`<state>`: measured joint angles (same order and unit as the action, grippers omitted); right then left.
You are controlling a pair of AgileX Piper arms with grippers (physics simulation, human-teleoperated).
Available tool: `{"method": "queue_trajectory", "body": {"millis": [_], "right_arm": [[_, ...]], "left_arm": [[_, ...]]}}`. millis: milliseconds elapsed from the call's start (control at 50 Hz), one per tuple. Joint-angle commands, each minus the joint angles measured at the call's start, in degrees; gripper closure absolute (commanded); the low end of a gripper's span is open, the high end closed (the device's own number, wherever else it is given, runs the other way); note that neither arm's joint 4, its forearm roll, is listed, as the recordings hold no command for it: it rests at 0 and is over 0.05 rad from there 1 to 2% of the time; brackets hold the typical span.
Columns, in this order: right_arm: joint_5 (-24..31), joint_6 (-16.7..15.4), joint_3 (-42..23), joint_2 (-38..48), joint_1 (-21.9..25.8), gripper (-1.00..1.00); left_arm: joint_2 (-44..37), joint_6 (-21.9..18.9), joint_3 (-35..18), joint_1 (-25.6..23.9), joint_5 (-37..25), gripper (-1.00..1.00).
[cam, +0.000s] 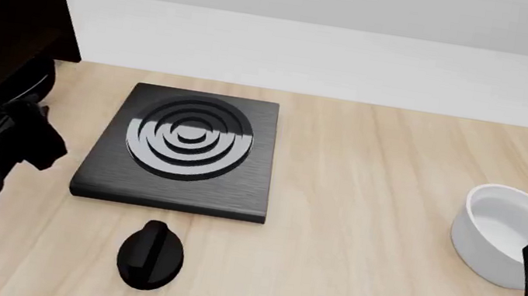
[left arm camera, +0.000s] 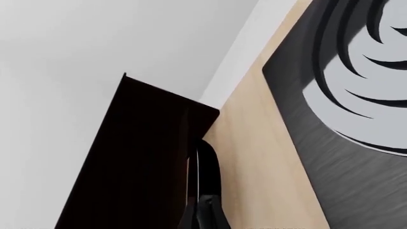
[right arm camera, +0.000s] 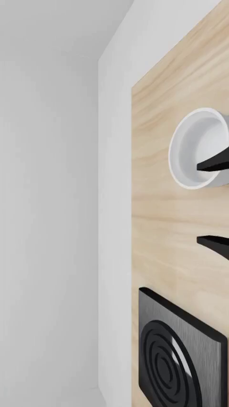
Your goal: Put the frying pan under the cabinet shelf.
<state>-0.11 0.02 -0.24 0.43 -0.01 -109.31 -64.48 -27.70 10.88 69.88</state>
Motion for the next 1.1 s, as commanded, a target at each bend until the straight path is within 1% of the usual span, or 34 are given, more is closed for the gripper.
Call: {"method": "queue_trajectory", "body": {"millis": [20, 140, 260, 380, 540, 600, 640, 660, 760, 840, 860, 920, 940, 980, 1040, 1080, 1100], "right_arm": [[0.0, -0.02, 0.0, 0.0, 0.01, -1.0], [0.0, -0.01, 0.0, 0.01, 0.0, -1.0], [0.0, 0.0, 0.0, 0.0, 0.0, -1.0], [0.0, 0.0, 0.0, 0.0, 0.0, -1.0], [0.0, -0.02, 0.0, -0.01, 0.0, -1.0], [0.0, 0.01, 0.0, 0.0, 0.0, -1.0], [0.0, -0.01, 0.0, 0.01, 0.01, -1.0], [0.0, 0.0, 0.0, 0.0, 0.0, -1.0], [0.0, -0.02, 0.0, -0.02, 0.01, -1.0], [0.0, -0.02, 0.0, -0.01, -0.01, -1.0], [0.0, -0.03, 0.0, 0.01, 0.01, -1.0], [0.0, 0.0, 0.0, 0.01, 0.0, -1.0], [0.0, -0.01, 0.0, -0.01, 0.0, -1.0], [0.0, -0.02, 0.0, 0.0, 0.0, -1.0], [0.0, -0.02, 0.0, 0.0, -0.01, -1.0], [0.0, -0.01, 0.0, -0.03, -0.01, -1.0], [0.0, -0.01, 0.0, 0.01, 0.01, -1.0]], "left_arm": [[-2.19, -0.78, -0.76, 2.24, -0.23, 1.0], [-4.17, -1.78, -1.82, 1.84, -0.44, 1.0], [-3.43, -0.94, -2.65, 2.7, -1.56, 1.0], [-5.32, -1.77, -2.83, 3.61, -0.53, 1.0], [-6.34, -2.0, -3.99, 4.09, -1.46, 1.0], [-8.07, -3.43, -4.46, 3.76, -1.01, 1.0], [-8.22, -3.41, -4.68, 3.58, -1.27, 1.0], [-10.42, -5.86, -4.95, 3.3, -0.51, 1.0], [-11.83, -5.56, -5.83, 2.4, -1.35, 1.0], [-14.39, -6.41, -7.12, 2.19, -0.95, 1.0], [-15.89, -7.71, -7.47, 2.2, -0.74, 1.0], [-16.8, -7.15, -8.08, 1.95, -0.8, 1.0], [-17.78, -7.8, -8.47, 2.02, -0.34, 1.0], [-17.93, -7.27, -8.74, 2.12, -0.62, 1.0], [-19.36, -7.76, -9.46, 2.52, -0.42, 1.0], [-19.71, -7.35, -9.94, 2.69, -0.6, 1.0], [-20.58, -7.93, -10.34, 2.96, -0.48, 1.0]]}}
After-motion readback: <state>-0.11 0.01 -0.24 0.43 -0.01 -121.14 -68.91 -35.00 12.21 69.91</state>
